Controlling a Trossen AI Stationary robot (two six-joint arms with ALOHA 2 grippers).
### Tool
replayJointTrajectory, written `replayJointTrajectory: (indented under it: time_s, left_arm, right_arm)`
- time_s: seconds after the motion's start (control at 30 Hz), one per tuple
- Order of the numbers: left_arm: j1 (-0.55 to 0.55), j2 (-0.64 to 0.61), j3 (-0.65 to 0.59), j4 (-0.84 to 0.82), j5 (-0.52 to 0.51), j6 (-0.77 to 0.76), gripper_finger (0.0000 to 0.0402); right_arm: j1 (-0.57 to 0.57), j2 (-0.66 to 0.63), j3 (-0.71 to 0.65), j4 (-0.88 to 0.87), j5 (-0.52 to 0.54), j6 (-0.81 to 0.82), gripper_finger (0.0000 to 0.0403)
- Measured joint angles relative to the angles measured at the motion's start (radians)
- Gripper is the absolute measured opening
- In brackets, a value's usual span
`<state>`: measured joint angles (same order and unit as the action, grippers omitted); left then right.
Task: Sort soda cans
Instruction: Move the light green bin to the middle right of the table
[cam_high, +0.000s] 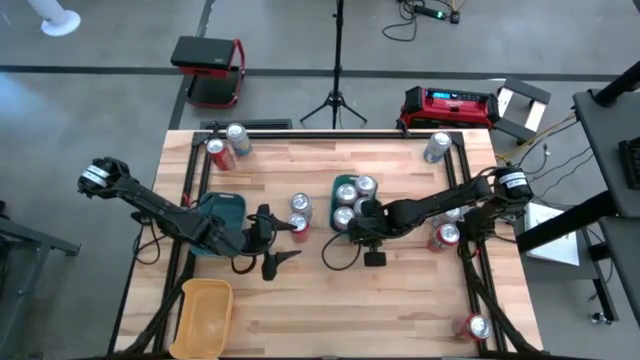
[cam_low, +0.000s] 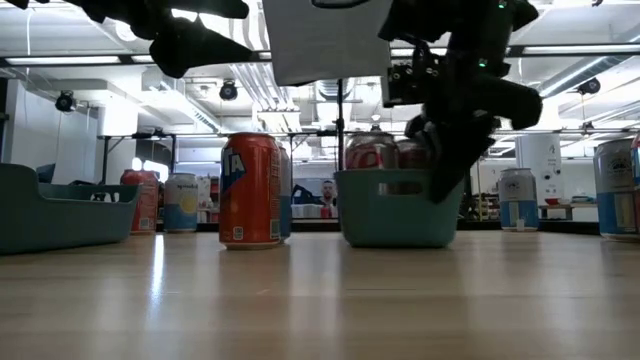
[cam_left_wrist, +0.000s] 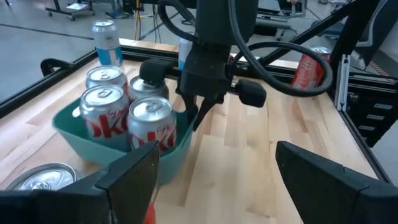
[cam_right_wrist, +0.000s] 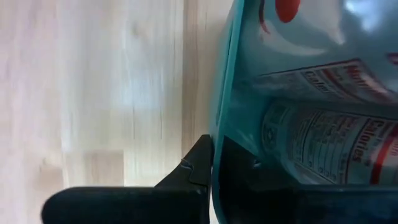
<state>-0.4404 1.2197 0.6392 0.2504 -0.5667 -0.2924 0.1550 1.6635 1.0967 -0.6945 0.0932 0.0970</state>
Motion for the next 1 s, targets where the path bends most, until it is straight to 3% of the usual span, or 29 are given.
replayJointTrajectory:
  time_s: [0.4, 0.83, 1.0]
  left_arm:
    - [0.004, 0.0, 0.0, -0.005, 0.0, 0.0, 0.0306]
    - [0.024, 0.0, 0.0, -0.003, 0.0, 0.0, 0.0306]
    - [0.025, 0.0, 0.0, -0.003, 0.0, 0.0, 0.0306]
  right_arm:
    - [0.053, -0.103, -0.019, -0.314, -0.066, -0.012, 0.0012]
    - [0.06, -0.13, -0.125, -0.324, -0.051, 0.003, 0.0012]
    - [0.072, -0.137, -0.108, -0.333, -0.057, 0.014, 0.0013]
